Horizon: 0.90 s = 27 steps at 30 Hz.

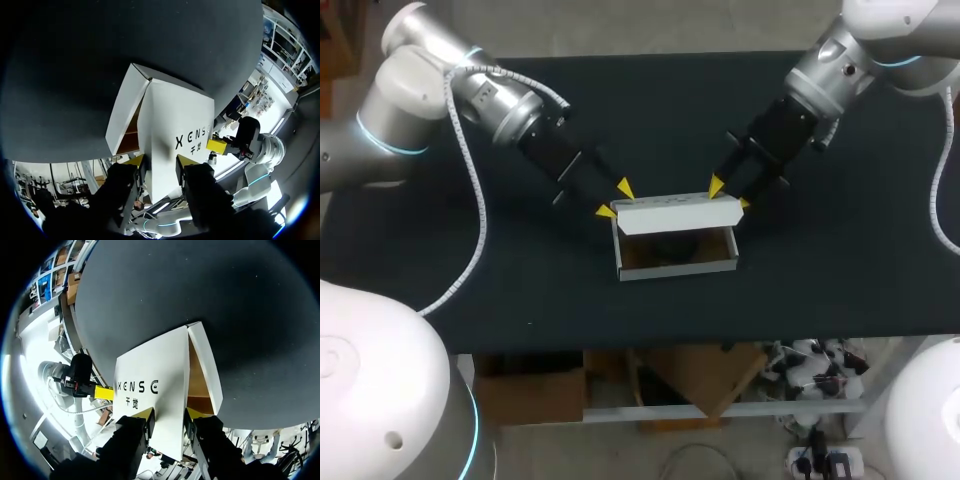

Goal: Assemble the packaging by folding the flat box into shape, placing the metal phone stand inside, and closing the box properly

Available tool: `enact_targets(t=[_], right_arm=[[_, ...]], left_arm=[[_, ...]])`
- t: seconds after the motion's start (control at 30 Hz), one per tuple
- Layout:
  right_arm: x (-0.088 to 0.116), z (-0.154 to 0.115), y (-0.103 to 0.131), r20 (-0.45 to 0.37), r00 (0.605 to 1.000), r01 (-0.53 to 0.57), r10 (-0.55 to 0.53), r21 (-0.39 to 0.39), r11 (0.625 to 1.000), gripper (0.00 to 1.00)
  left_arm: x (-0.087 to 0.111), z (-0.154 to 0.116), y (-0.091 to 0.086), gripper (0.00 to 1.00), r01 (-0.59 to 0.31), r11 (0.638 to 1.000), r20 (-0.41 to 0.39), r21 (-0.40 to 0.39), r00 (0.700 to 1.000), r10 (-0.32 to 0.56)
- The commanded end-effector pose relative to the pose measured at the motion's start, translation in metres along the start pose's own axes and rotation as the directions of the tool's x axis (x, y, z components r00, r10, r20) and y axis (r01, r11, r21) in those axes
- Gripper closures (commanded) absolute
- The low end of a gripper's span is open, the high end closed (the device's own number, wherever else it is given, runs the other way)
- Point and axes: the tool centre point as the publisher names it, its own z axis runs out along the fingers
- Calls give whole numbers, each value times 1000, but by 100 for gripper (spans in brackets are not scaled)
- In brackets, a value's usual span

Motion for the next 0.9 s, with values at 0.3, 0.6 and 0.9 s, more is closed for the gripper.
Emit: enact_targets(t=[0.3,0.6,0.9], right_arm=[[0,7,3,-1,1000,-4,4,10,1000,59],[-4,10,2,-3,1000,-5,5,12,1000,60],[-6,11,0,-1,1000,-3,3,10,1000,59]], left_arm=[[-2,8,0,66,-1,1000,-15,7,1000,2],[-7,13,-4,66,0,1000,-6,4,1000,0],[-11,14,-5,64,-6,1000,16,11,1000,6]])
